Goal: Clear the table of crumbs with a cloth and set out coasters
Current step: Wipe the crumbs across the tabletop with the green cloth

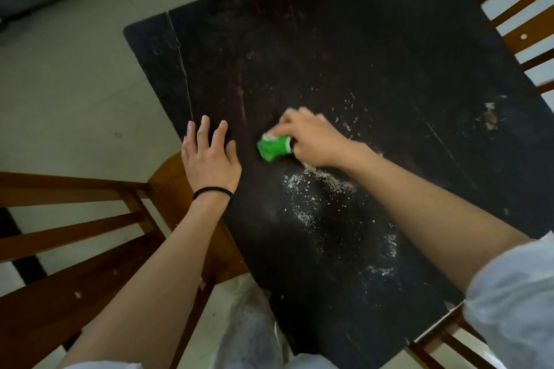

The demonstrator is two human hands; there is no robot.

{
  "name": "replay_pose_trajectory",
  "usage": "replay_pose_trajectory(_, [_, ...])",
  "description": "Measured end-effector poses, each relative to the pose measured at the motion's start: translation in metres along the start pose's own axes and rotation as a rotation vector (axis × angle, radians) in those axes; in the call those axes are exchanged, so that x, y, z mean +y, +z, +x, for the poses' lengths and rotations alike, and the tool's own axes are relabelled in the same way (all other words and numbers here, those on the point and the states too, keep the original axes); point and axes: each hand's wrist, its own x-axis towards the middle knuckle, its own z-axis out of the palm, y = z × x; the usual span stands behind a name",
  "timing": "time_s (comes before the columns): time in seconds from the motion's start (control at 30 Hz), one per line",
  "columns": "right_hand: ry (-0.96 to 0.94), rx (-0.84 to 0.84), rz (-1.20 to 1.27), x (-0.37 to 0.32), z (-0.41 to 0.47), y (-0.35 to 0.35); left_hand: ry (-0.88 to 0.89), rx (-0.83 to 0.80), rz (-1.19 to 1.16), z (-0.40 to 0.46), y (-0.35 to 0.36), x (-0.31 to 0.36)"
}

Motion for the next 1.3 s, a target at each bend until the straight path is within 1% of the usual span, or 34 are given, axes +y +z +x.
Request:
replay_pose_trajectory(0.1, [0.053, 0.087, 0.033, -0.007, 0.023, -0.001, -0.01, -0.007, 0.003, 0.0, -0.001, 0.0])
replay_pose_trajectory(0.17, [0.037, 0.08, -0.019, -0.01, 0.012, 0.014, -0.006, -0.015, 0.023, 0.0, -0.002, 0.0])
replay_pose_trajectory(0.27, [-0.047, 0.022, -0.055, -0.011, -0.038, 0.042, -0.018, -0.023, 0.035, 0.0, -0.005, 0.003])
replay_pose_trajectory(0.33, [-0.058, 0.003, 0.043, -0.004, -0.065, 0.048, -0.067, -0.028, 0.024, 0.002, -0.006, 0.009])
replay_pose_trajectory(0.37, [-0.034, 0.025, 0.12, 0.0, -0.072, 0.047, -0.083, -0.036, 0.027, 0.002, -0.007, 0.012])
replay_pose_trajectory(0.43, [0.072, 0.135, 0.218, 0.02, -0.08, 0.032, -0.039, -0.056, 0.034, 0.004, -0.005, 0.027])
replay_pose_trajectory(0.53, [0.323, 0.312, 0.188, 0.069, -0.073, 0.006, 0.104, -0.133, 0.012, 0.002, 0.002, 0.056])
replay_pose_trajectory(0.63, [0.587, 0.38, 0.247, 0.125, -0.047, -0.011, 0.176, -0.207, 0.081, -0.004, 0.014, 0.079])
replay_pose_trajectory(0.7, [0.675, 0.397, 0.294, 0.135, -0.036, -0.008, 0.189, -0.222, 0.144, -0.008, 0.02, 0.081])
replay_pose_trajectory(0.77, [0.663, 0.368, 0.281, 0.123, -0.044, 0.01, 0.183, -0.225, 0.169, -0.009, 0.022, 0.081])
replay_pose_trajectory(0.87, [0.506, 0.279, 0.246, 0.075, -0.084, 0.047, 0.15, -0.257, 0.153, -0.007, 0.018, 0.091])
replay_pose_trajectory(0.93, [0.403, 0.216, 0.315, 0.057, -0.109, 0.063, 0.124, -0.29, 0.124, -0.004, 0.016, 0.099])
replay_pose_trajectory(0.97, [0.405, 0.236, 0.367, 0.062, -0.12, 0.064, 0.136, -0.313, 0.116, -0.005, 0.017, 0.105])
replay_pose_trajectory(1.03, [0.526, 0.368, 0.411, 0.097, -0.139, 0.057, 0.176, -0.327, 0.112, -0.012, 0.022, 0.115])
replay_pose_trajectory(1.1, [0.77, 0.557, 0.412, 0.147, -0.155, 0.044, 0.182, -0.316, 0.103, -0.016, 0.027, 0.12])
replay_pose_trajectory(1.13, [0.917, 0.614, 0.434, 0.17, -0.163, 0.038, 0.172, -0.314, 0.096, -0.016, 0.028, 0.12])
replay_pose_trajectory(1.17, [1.042, 0.639, 0.467, 0.187, -0.168, 0.034, 0.156, -0.313, 0.087, -0.015, 0.028, 0.12])
replay_pose_trajectory(1.23, [1.201, 0.609, 0.521, 0.195, -0.168, 0.036, 0.142, -0.318, 0.072, -0.014, 0.028, 0.122])
replay_pose_trajectory(1.27, [1.217, 0.579, 0.496, 0.184, -0.161, 0.039, 0.135, -0.319, 0.065, -0.014, 0.028, 0.122])
replay_pose_trajectory(1.3, [1.188, 0.558, 0.473, 0.167, -0.154, 0.044, 0.129, -0.316, 0.06, -0.014, 0.028, 0.123])
